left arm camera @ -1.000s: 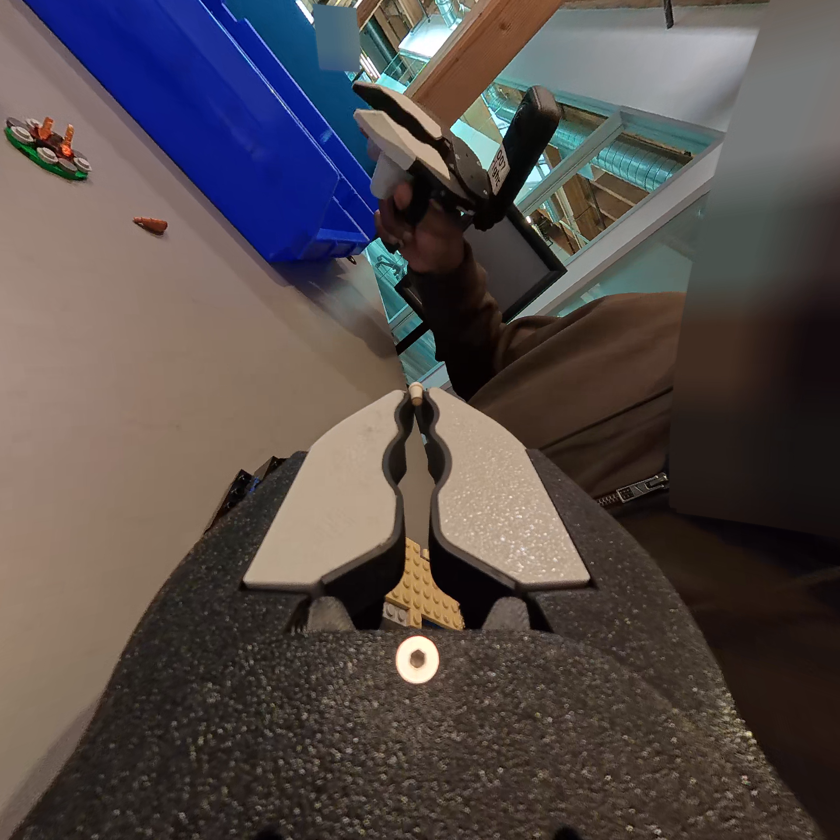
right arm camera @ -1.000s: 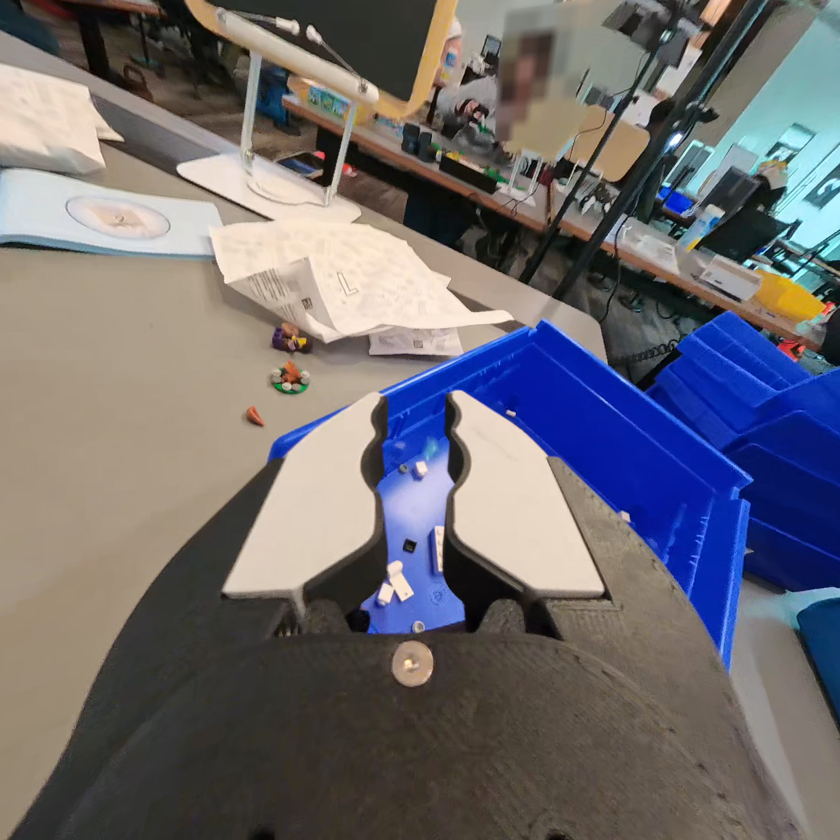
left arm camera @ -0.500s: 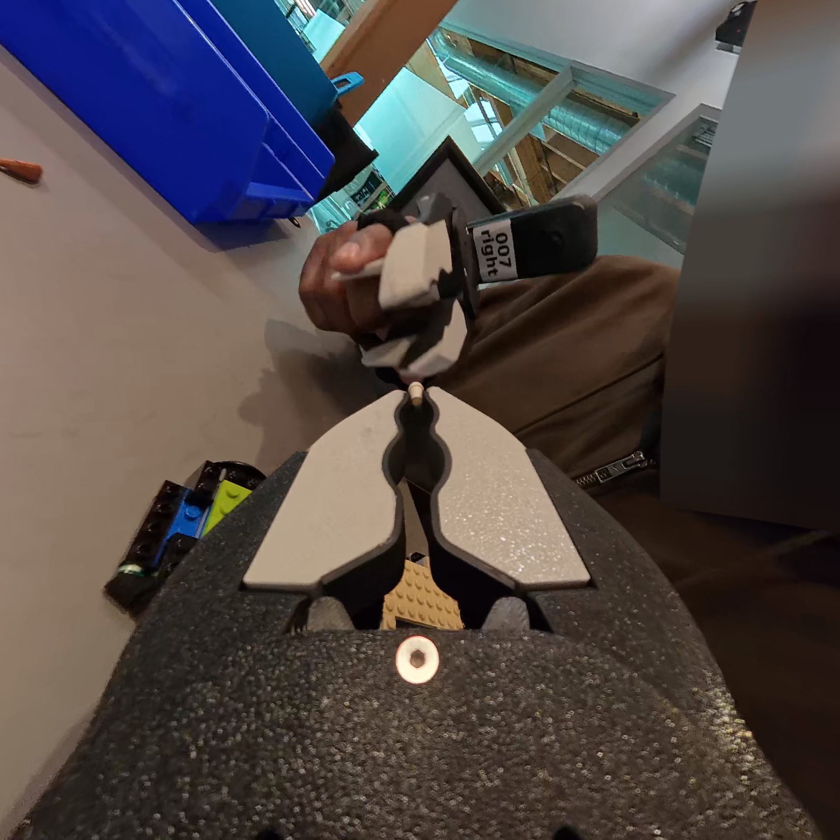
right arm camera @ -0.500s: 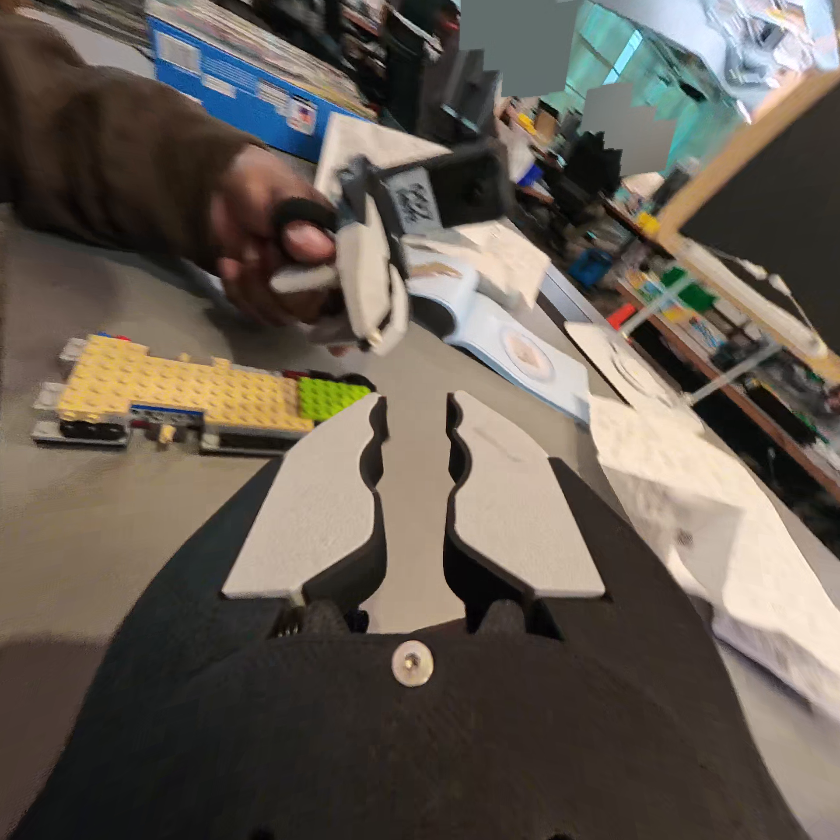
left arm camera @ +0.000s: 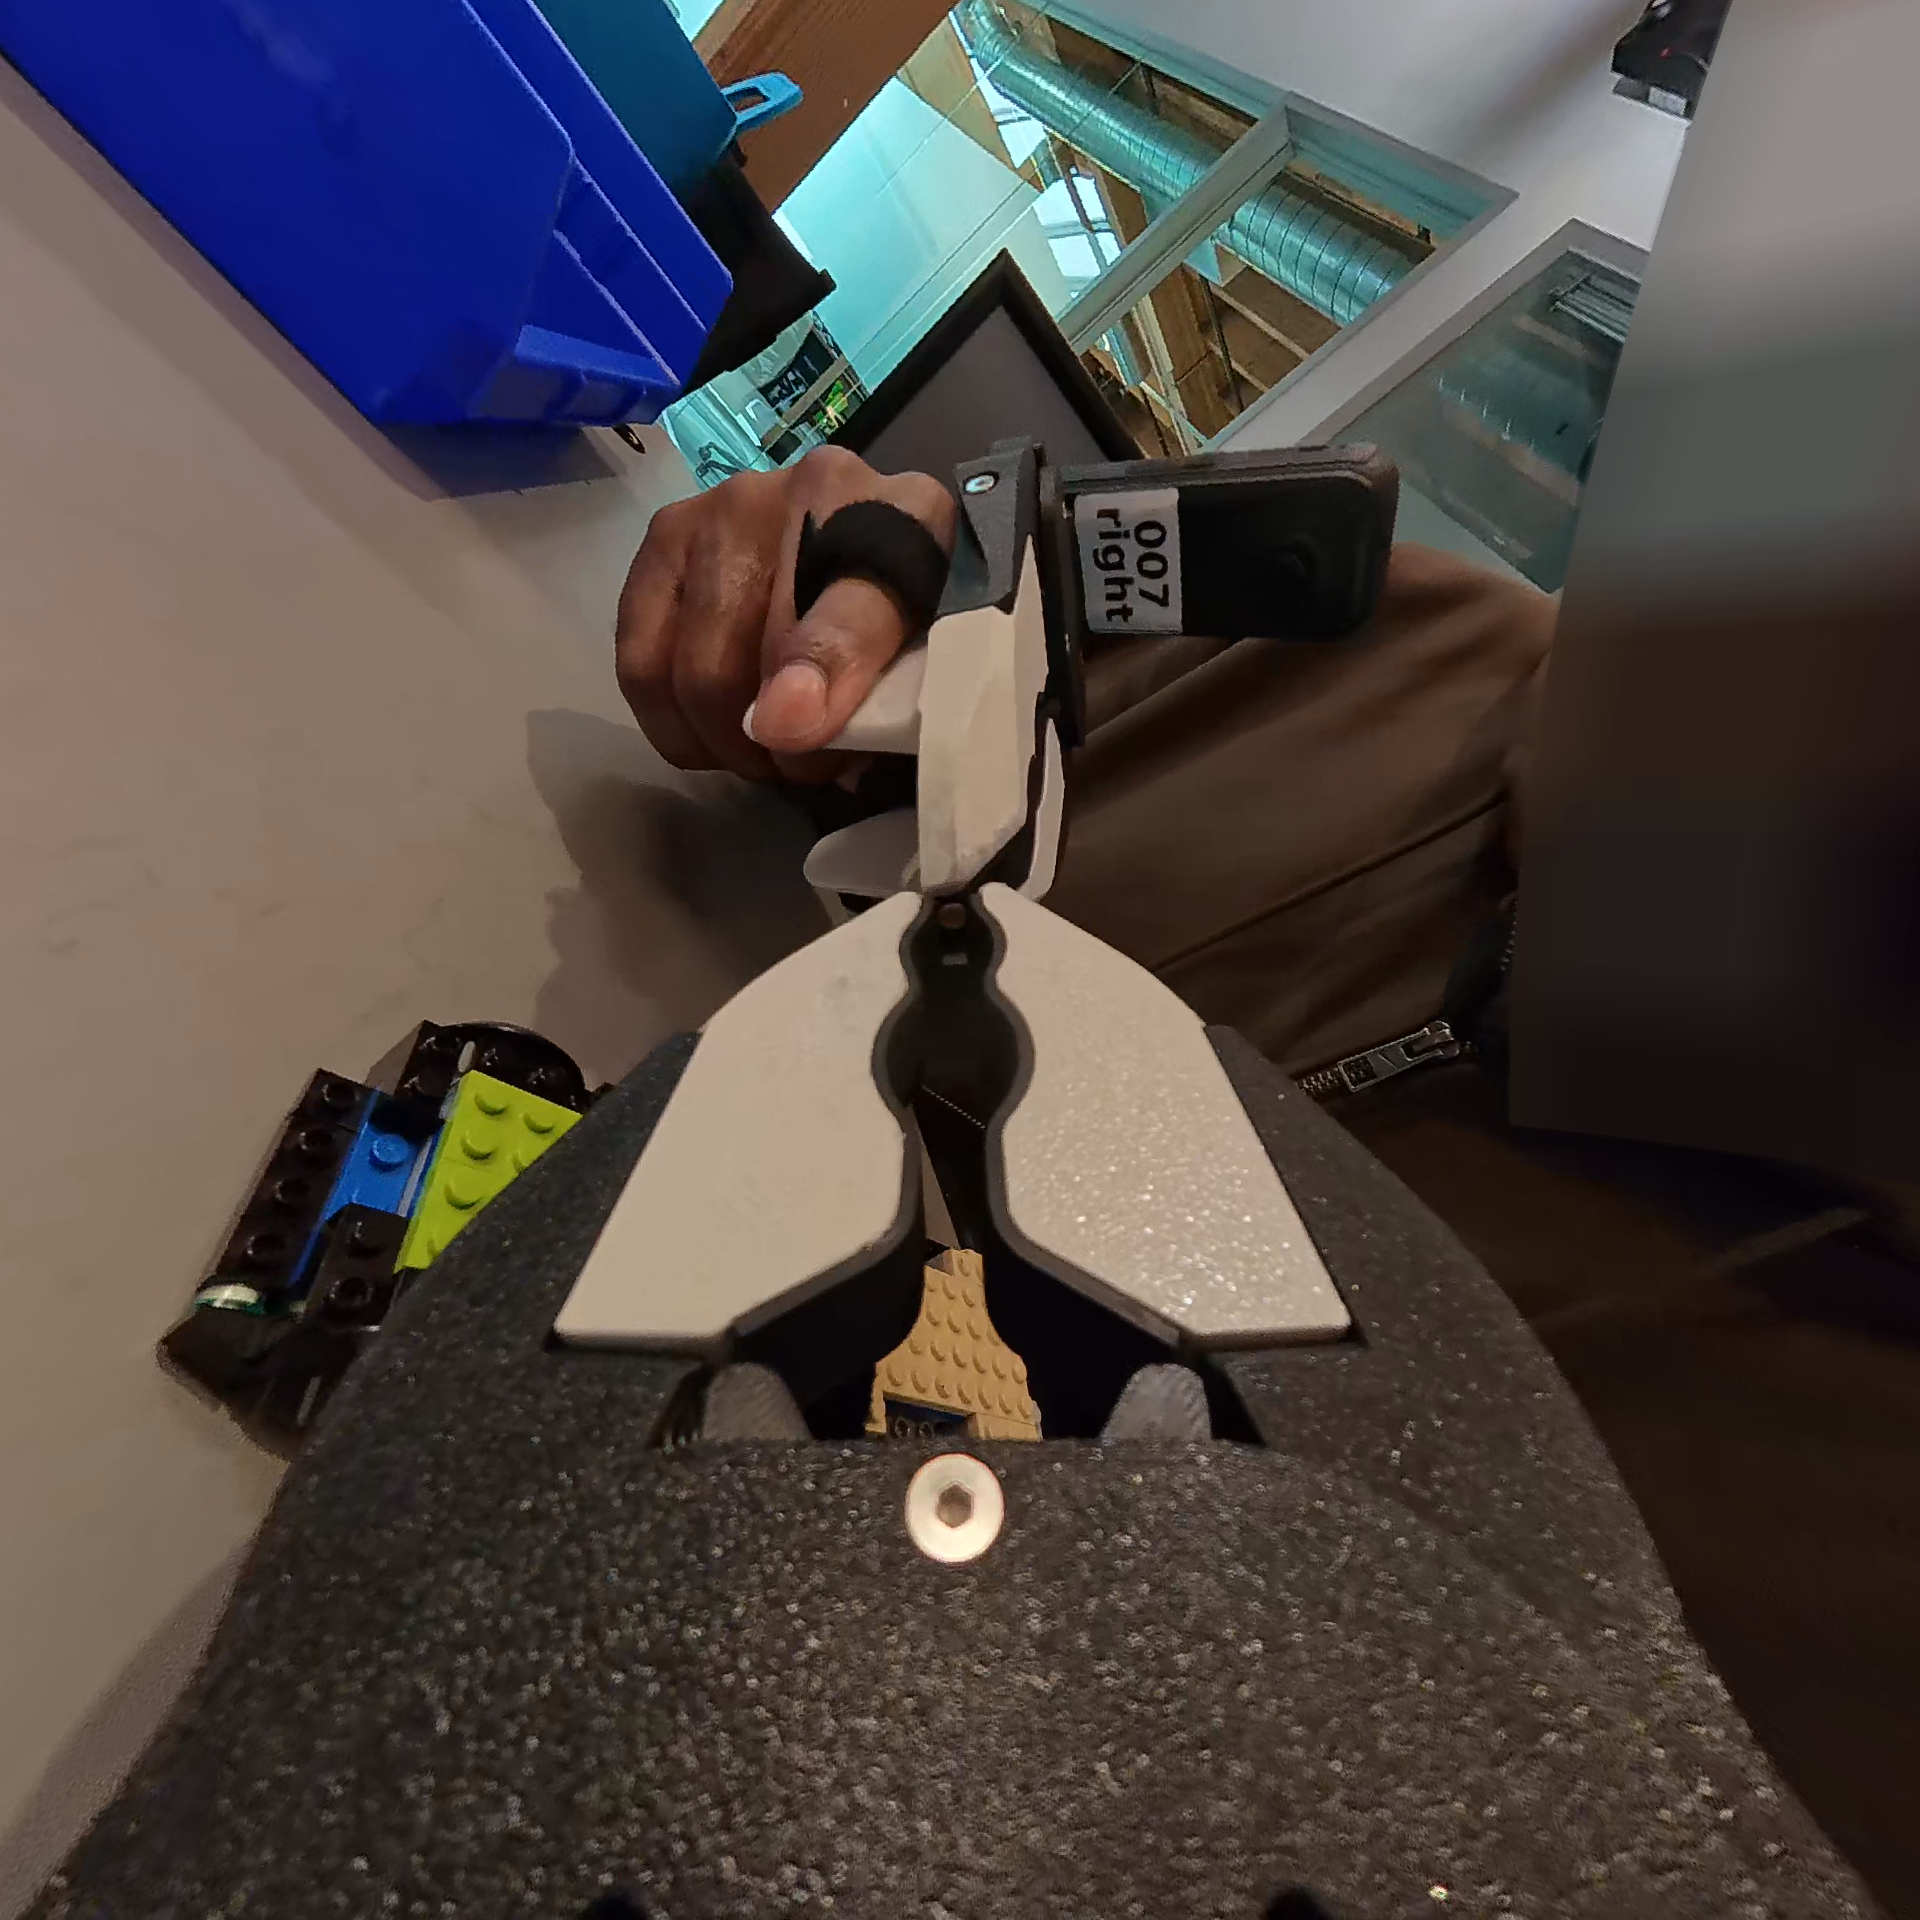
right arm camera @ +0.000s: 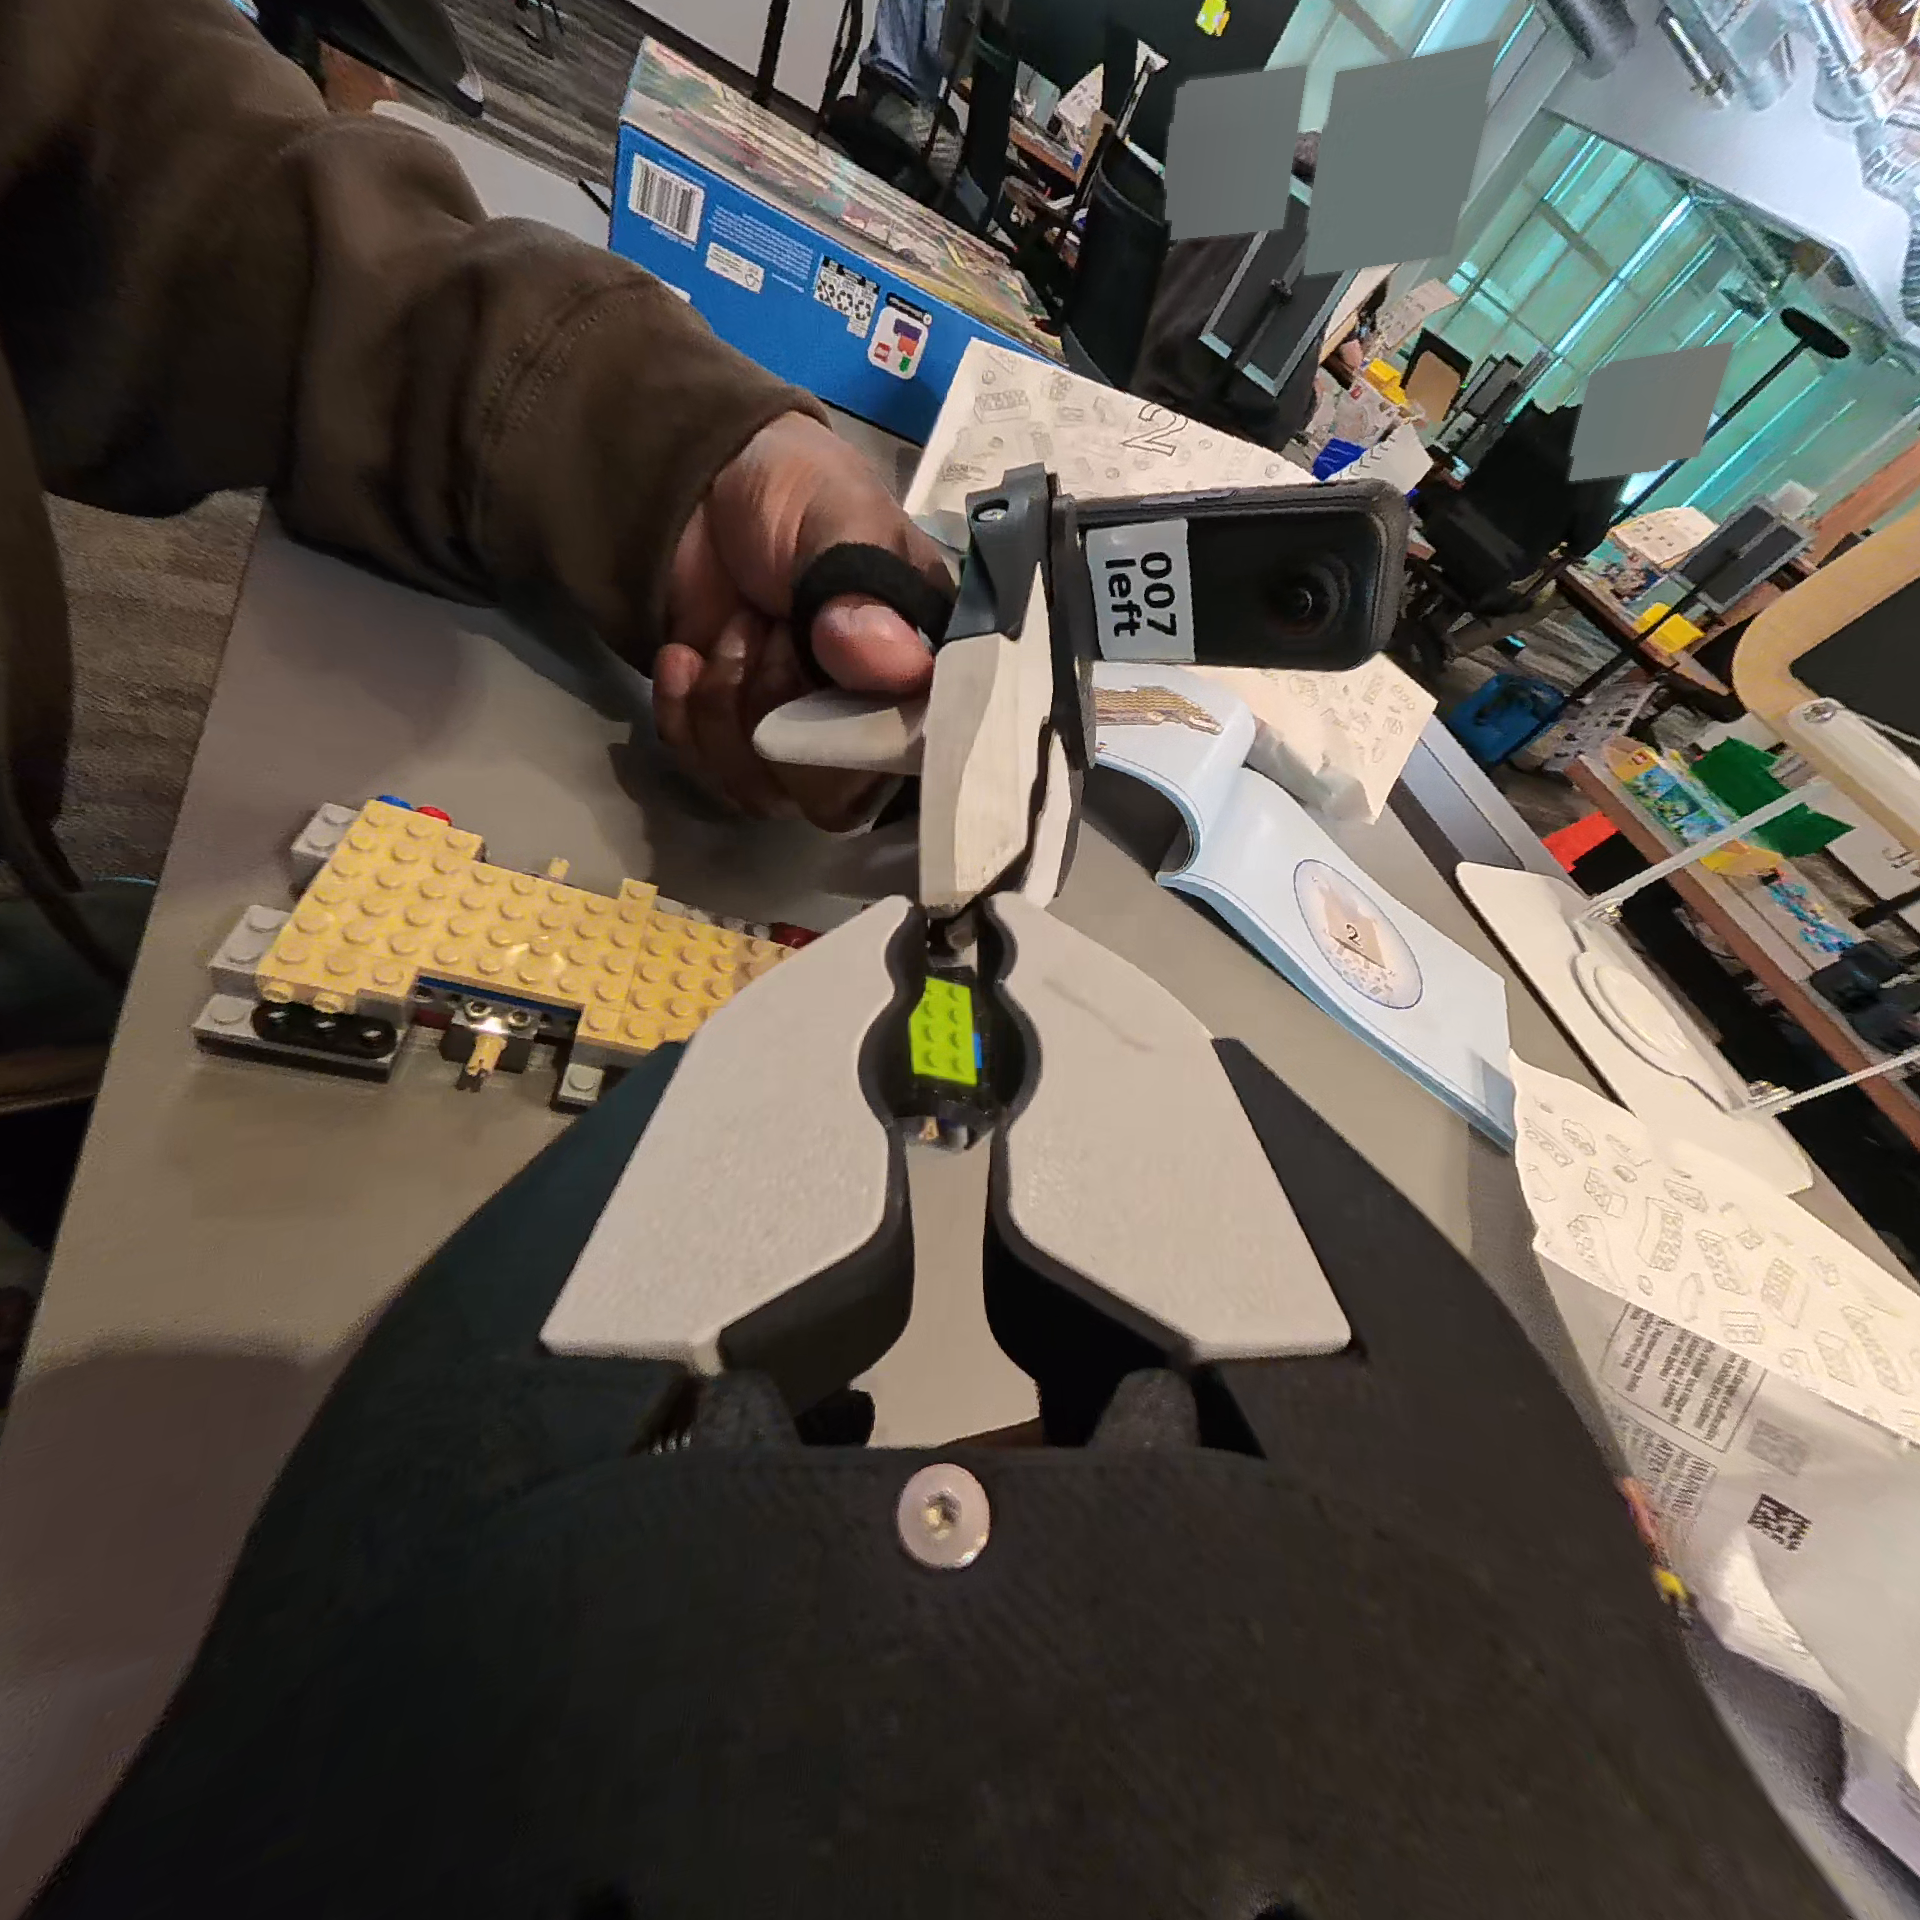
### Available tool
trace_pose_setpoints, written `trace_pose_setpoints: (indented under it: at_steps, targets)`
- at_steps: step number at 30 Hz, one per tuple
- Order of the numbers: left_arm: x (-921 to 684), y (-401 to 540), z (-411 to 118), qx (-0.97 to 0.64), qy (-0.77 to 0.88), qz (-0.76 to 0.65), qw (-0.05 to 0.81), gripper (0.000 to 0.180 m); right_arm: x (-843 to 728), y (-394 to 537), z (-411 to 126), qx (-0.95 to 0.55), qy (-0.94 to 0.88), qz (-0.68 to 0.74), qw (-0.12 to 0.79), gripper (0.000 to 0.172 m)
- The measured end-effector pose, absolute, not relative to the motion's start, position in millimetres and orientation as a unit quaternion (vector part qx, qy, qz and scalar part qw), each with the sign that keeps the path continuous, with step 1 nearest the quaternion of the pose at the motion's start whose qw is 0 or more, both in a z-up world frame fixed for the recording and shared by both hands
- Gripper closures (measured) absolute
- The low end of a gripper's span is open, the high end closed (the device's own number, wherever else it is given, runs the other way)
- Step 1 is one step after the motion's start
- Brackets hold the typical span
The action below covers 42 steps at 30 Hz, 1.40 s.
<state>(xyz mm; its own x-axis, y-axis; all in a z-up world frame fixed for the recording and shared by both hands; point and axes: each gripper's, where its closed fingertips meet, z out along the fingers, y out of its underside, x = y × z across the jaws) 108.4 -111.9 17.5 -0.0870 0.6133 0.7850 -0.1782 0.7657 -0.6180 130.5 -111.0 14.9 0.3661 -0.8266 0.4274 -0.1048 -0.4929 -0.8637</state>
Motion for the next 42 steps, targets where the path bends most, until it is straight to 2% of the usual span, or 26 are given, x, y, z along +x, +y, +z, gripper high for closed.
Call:
trace_pose_setpoints:
  at_steps: [6,13,15,21,25,29,31,35,42]
  targets:
    - [106.0,-110.4,18.7,-0.161,-0.664,0.294,0.668,0.174,125.3,-110.1,15.7,-0.718,0.331,-0.438,0.427,0.166]
    - [118.7,-115.1,24.3,-0.152,-0.666,0.321,0.656,0.176,108.4,-134.8,26.0,-0.700,0.368,-0.466,0.397,0.166]
    - [122.7,-116.4,25.9,-0.152,-0.670,0.331,0.647,0.176,91.9,-164.1,36.9,-0.678,0.401,-0.500,0.359,0.166]
    - [126.9,-118.7,26.2,-0.151,-0.682,0.343,0.628,0.176,-13.7,-319.5,78.6,-0.530,0.558,-0.621,0.149,0.164]
    - [126.2,-119.2,21.5,-0.157,-0.694,0.340,0.615,0.174,-53.7,-367.1,56.0,-0.503,0.646,-0.566,0.100,0.144]
    - [135.7,-123.0,12.2,-0.155,-0.721,0.340,0.584,0.172,-42.7,-346.0,60.1,-0.525,0.627,-0.559,0.138,0.142]
    - [145.9,-124.4,2.7,-0.165,-0.750,0.341,0.541,0.169,-23.7,-318.7,56.8,-0.561,0.606,-0.537,0.175,0.143]
    - [171.2,-125.2,-17.6,-0.181,-0.807,0.337,0.449,0.164,25.6,-252.7,32.1,-0.646,0.551,-0.462,0.257,0.142]
    - [182.6,-119.4,-44.9,-0.180,-0.847,0.291,0.407,0.163,91.1,-169.2,-19.1,-0.720,0.497,-0.314,0.368,0.130]
